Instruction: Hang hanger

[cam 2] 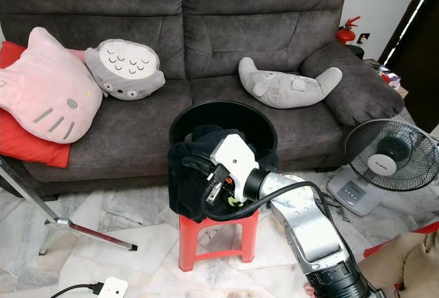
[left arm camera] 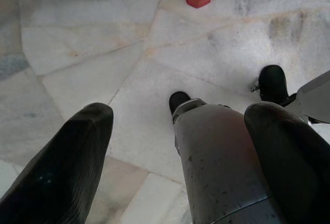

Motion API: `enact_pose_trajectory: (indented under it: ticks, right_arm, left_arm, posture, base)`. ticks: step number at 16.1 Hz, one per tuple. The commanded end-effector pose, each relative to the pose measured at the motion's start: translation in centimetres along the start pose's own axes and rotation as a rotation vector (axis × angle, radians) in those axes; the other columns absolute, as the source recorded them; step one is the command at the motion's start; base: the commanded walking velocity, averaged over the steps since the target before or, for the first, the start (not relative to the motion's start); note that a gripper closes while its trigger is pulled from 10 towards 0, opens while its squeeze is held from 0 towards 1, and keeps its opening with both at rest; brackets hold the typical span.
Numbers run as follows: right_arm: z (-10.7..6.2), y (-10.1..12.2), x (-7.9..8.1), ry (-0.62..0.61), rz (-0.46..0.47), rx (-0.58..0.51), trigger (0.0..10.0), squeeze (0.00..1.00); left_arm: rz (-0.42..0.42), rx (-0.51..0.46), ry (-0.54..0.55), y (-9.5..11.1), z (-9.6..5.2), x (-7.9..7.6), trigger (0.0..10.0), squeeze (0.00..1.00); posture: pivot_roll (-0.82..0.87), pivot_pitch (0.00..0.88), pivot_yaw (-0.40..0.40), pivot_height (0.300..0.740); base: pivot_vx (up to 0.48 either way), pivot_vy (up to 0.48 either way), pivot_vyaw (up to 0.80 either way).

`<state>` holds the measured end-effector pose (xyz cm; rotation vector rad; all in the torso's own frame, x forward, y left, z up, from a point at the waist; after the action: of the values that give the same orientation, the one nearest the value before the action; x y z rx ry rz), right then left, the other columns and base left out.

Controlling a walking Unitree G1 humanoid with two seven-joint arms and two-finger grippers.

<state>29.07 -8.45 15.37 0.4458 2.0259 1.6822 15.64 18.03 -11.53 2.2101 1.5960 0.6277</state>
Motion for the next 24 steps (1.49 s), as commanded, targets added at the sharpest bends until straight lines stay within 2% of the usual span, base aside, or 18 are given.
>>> enact_pose_trajectory:
  ticks: [1,8,10,11,16,17,21,24]
  right_arm:
    - [-0.1,0.0,-0.3,-0.014,0.003,0.002,0.0,0.0]
    - [-0.1,0.0,-0.3,-0.014,0.003,0.002,0.0,0.0]
    - [-2.4,-3.8,-0.8,-0.053,0.03,0.228,0.0,0.0]
    - [-2.8,-4.4,-0.9,-0.065,0.036,0.254,0.0,0.0]
    - [-2.9,-4.3,-0.7,-0.076,0.045,0.24,0.0,0.0]
    - [-2.6,-3.5,-0.5,-0.063,0.07,0.179,0.0,0.0]
    - [-2.4,-2.2,0.8,0.043,0.051,0.101,0.0,0.0]
    - [-2.7,-3.4,1.2,0.072,0.063,0.147,0.0,0.0]
  left_arm:
    - [0.013,0.047,-0.04,-1.2,-0.2,-1.0,10.0,0.0]
    - [0.013,0.047,-0.04,-1.2,-0.2,-1.0,10.0,0.0]
    - [0.021,0.042,-0.04,-1.3,-0.2,-1.0,10.0,0.0]
    - [0.022,0.043,-0.038,-1.3,-0.2,-0.9,10.0,0.0]
    - [0.024,0.04,-0.041,-1.2,-0.2,-0.9,10.0,0.0]
    - [0.024,0.039,-0.041,-1.2,-0.2,-0.9,10.0,0.0]
    - [0.027,0.038,-0.039,-1.2,-0.2,-0.9,10.0,0.0]
    - [0.027,0.039,-0.04,-1.2,-0.2,-1.0,10.0,0.0]
  posture:
    - [-0.09,0.0,-0.03,0.74]
    - [-0.09,0.0,-0.03,0.74]
    - [-0.09,0.0,-0.027,0.74]
    - [-0.08,0.0,-0.028,0.74]
    - [-0.08,0.0,-0.027,0.74]
    - [-0.08,0.0,-0.027,0.74]
    - [-0.08,0.0,-0.027,0.74]
    - [-0.08,0.0,-0.028,0.74]
  base:
    - [0.0,0.0,0.0]
    - [0.0,0.0,0.0]
    - [0.0,0.0,0.0]
    - [0.0,0.0,0.0]
    - [0.0,0.0,0.0]
    - [0.0,0.0,0.0]
    - [0.0,0.0,0.0]
    - [0.0,0.0,0.0]
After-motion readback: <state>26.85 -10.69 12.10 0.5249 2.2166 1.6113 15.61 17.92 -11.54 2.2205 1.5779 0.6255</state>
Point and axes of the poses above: a point about 5 cm out from each wrist's last joint towards the gripper, its own z axis pointing out of the wrist towards the gripper, its own y axis along the axis of the wrist's last joint, x = y × z, the point moved 2 cm from there along z, pointing out of the wrist towards the gripper, and after that the axes turned 4 degrees about z, right-handed, at the moved point
